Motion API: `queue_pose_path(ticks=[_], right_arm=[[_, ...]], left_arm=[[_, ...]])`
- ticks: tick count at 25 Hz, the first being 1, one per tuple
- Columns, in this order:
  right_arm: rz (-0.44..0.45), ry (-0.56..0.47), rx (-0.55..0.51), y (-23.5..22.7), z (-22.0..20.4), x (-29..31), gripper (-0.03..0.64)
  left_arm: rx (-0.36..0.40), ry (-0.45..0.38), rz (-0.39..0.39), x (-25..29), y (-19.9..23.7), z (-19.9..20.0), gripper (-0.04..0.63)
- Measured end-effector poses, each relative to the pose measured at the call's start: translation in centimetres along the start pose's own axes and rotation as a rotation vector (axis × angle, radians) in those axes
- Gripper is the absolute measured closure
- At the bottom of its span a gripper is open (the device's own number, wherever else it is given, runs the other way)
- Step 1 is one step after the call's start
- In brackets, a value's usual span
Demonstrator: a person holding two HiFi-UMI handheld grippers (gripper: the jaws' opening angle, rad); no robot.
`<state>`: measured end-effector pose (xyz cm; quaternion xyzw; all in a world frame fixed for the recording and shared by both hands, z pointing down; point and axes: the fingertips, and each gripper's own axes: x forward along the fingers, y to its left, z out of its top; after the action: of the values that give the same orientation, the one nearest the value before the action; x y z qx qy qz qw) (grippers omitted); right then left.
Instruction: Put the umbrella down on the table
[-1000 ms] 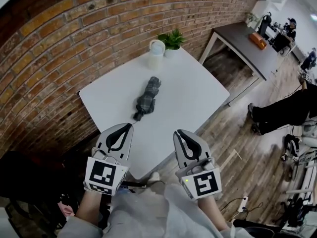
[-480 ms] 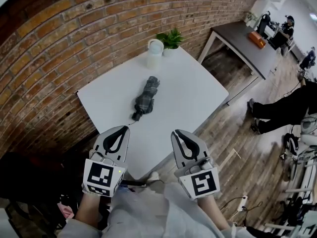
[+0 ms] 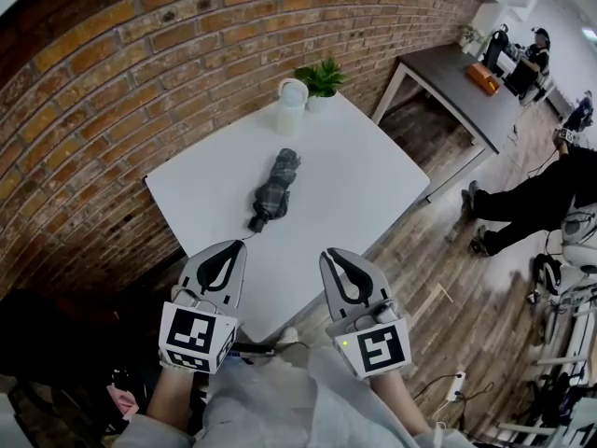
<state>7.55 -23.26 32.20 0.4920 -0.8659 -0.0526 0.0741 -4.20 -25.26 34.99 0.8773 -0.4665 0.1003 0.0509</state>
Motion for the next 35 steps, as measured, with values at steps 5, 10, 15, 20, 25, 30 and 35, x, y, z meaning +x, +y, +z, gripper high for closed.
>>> queue_pose_path(ticks=[5, 10, 15, 20, 25, 30, 35], right_arm=[[-0.005, 0.008, 0.003, -0.1, -0.1, -0.2, 0.561], [-0.004, 0.011, -0.002, -0.1, -0.2, -0.2, 0.561], [0.006, 0.004, -0.003, 0.3, -0.1, 0.0, 0.561], [0.004, 0.006, -0.006, 0.3, -0.3, -0.2, 0.561], [-0.002, 0.009, -0.008, 0.3, -0.3, -0.6, 0.561], [-0.002, 0.009, -0.011, 0.2, -0.1, -0.7, 0.561], [0.002, 0.008, -0.016, 0.3, -0.3, -0.5, 0.561]], left_arm=[[-0.005, 0.006, -0.007, -0.2, -0.3, -0.2, 0.575], [-0.002, 0.01, -0.019, -0.1, -0.5, -0.3, 0.575], [0.01, 0.007, -0.034, 0.1, -1.1, -0.1, 0.575], [0.019, 0.007, -0.046, 0.2, -1.5, -0.1, 0.575], [0.022, 0.005, -0.051, 0.2, -1.7, -0.1, 0.575], [0.023, 0.015, -0.052, 0.3, -1.8, -0.1, 0.575], [0.031, 0.006, -0.05, 0.5, -1.6, -0.1, 0.575]])
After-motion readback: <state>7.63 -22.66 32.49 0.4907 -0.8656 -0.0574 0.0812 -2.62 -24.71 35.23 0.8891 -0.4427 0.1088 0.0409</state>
